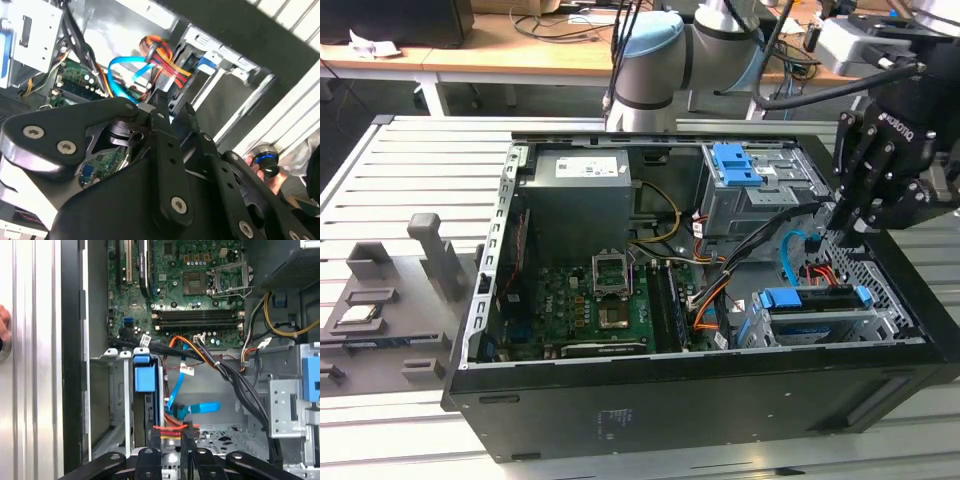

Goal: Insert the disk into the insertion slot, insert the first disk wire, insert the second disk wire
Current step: 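Insert the second disk wire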

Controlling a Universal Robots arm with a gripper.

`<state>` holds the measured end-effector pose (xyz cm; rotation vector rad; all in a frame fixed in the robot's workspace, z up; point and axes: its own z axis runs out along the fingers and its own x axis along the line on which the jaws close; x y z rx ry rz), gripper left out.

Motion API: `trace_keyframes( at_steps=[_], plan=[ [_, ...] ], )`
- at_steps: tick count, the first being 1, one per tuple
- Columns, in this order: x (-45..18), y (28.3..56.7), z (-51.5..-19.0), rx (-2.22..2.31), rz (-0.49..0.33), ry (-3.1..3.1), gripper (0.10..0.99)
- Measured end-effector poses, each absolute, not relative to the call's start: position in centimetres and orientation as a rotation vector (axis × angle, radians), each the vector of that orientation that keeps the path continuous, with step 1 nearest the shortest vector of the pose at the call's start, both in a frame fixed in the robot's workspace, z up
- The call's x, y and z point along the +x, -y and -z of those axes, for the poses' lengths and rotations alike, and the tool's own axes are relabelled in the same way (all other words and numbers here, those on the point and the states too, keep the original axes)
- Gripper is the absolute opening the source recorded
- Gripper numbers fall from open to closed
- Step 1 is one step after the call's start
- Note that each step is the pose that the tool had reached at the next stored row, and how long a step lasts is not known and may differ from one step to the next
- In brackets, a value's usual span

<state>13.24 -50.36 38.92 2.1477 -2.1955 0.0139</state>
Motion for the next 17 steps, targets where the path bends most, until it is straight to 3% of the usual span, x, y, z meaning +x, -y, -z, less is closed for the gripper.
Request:
trace_keyframes(
  at_steps=[8, 9, 11, 17],
  plan=[
    [11.2, 50.1, -37.6, 2.163, -0.015, 2.18, 0.302],
    [11.2, 50.1, -37.6, 2.163, -0.015, 2.18, 0.286],
    [11.2, 50.1, -37.6, 2.164, -0.015, 2.18, 0.161],
    [11.2, 51.0, -37.5, 2.16, -0.024, 2.175, 0.161]
  ],
)
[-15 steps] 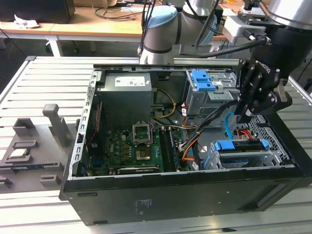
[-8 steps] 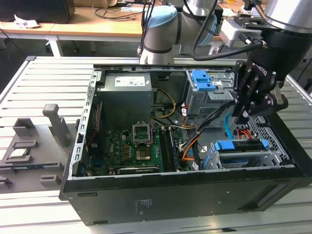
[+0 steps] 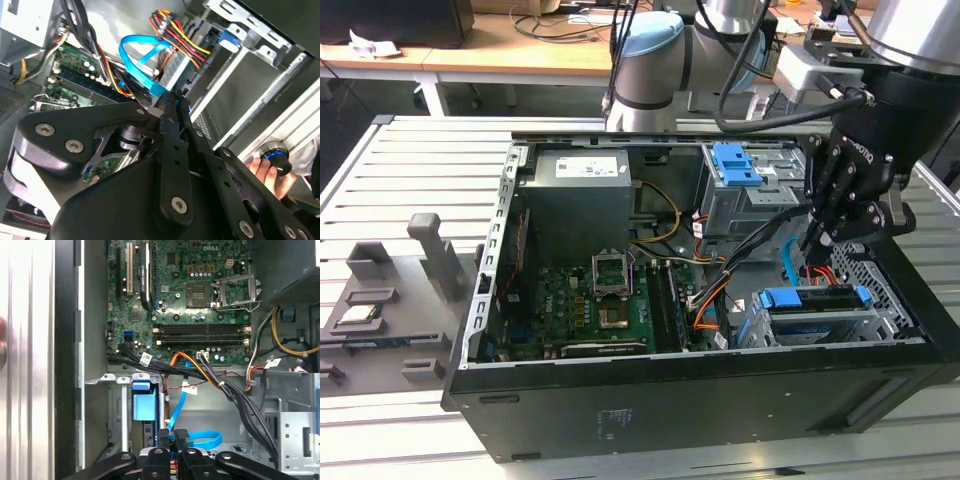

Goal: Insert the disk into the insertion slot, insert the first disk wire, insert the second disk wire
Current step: 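Insert the second disk wire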

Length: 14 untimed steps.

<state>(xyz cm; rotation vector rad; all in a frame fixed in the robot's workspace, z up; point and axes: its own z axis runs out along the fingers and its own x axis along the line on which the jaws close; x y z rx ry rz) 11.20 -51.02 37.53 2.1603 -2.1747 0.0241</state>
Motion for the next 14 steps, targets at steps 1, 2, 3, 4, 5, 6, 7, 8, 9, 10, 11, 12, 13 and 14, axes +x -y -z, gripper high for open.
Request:
trace_keyframes(
  at_steps=[1, 2, 3, 4, 5, 6, 7, 8, 9, 10, 11, 12, 13, 14],
  plan=[
    [11.2, 51.6, -37.2, 2.16, -0.024, 2.175, 0.161],
    [11.3, 52.0, -36.8, 2.161, -0.024, 2.175, 0.161],
    [11.4, 52.1, -36.5, 2.16, -0.024, 2.175, 0.161],
    [11.5, 52.1, -36.3, 2.16, -0.024, 2.175, 0.161],
    [11.6, 52.1, -36.1, 2.16, -0.024, 2.174, 0.161],
    [11.7, 52.1, -35.9, 2.16, -0.025, 2.174, 0.161],
    [11.9, 52.1, -35.7, 2.16, -0.025, 2.174, 0.161],
    [12.0, 52.1, -35.5, 2.16, -0.025, 2.174, 0.161],
    [12.0, 52.1, -35.3, 2.16, -0.025, 2.174, 0.161],
    [12.1, 52.1, -35.1, 2.16, -0.025, 2.174, 0.161],
    [12.2, 52.1, -34.9, 2.16, -0.025, 2.174, 0.161],
    [12.3, 52.1, -34.6, 2.16, -0.025, 2.174, 0.161],
    [12.4, 52.1, -34.5, 2.16, -0.025, 2.174, 0.161],
    [12.4, 52.2, -34.5, 2.16, -0.025, 2.174, 0.161]
  ],
)
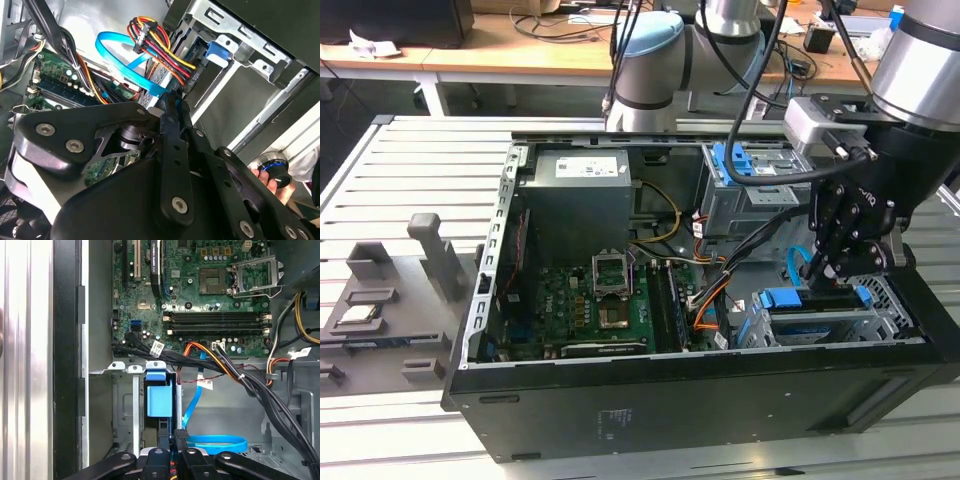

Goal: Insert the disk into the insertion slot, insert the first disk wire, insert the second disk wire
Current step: 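Insert the second disk wire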

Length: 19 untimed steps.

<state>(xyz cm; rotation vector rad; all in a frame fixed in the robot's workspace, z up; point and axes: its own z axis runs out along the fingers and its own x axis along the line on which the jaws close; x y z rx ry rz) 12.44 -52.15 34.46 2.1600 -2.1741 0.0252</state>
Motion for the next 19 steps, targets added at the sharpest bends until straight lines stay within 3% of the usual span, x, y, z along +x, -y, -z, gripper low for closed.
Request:
trace_keyframes(
  at_steps=[10, 11, 16, 18, 19],
  plan=[
    [12.6, 52.4, -33.9, 2.157, -0.031, 2.171, 0.169],
    [12.6, 52.4, -33.9, 2.157, -0.032, 2.171, 0.235],
    [12.6, 52.2, -35.6, 2.159, -0.036, 2.172, 0.235],
    [12.6, 52.1, -36.3, 2.159, -0.037, 2.173, 0.22],
    [12.6, 52.0, -36.7, 2.16, -0.037, 2.173, 0.106]
  ],
)
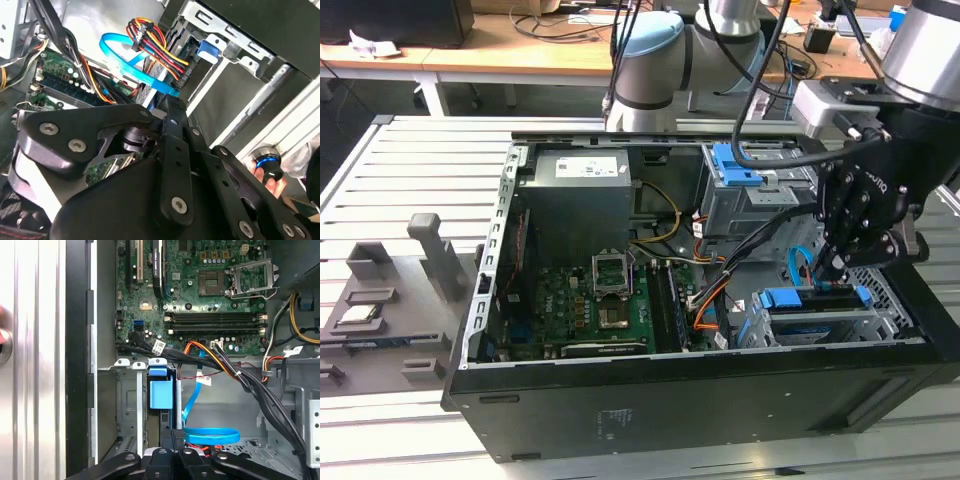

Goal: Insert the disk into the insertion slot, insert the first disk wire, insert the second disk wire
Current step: 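Insert the second disk wire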

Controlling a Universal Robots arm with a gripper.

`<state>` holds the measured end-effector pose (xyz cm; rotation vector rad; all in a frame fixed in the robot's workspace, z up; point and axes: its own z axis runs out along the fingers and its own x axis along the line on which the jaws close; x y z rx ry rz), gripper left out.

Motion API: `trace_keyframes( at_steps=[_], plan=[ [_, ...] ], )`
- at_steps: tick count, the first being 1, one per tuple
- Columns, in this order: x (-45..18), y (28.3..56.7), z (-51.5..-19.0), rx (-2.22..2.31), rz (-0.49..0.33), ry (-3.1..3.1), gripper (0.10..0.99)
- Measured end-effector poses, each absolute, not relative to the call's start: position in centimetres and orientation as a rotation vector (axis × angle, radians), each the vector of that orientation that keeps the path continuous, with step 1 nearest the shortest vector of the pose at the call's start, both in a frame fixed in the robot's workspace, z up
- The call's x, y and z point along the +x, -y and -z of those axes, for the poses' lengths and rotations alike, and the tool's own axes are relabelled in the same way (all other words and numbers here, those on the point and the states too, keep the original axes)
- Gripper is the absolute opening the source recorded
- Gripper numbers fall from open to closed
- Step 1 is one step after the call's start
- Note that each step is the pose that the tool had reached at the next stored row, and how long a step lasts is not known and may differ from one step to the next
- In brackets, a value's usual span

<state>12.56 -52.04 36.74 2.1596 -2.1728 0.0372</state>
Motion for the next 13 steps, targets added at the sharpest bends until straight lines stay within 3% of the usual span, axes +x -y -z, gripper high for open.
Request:
trace_keyframes(
  at_steps=[13],
  plan=[
    [12.56, 52.04, -37.91, 2.16, -0.037, 2.173, 0.106]
  ],
)
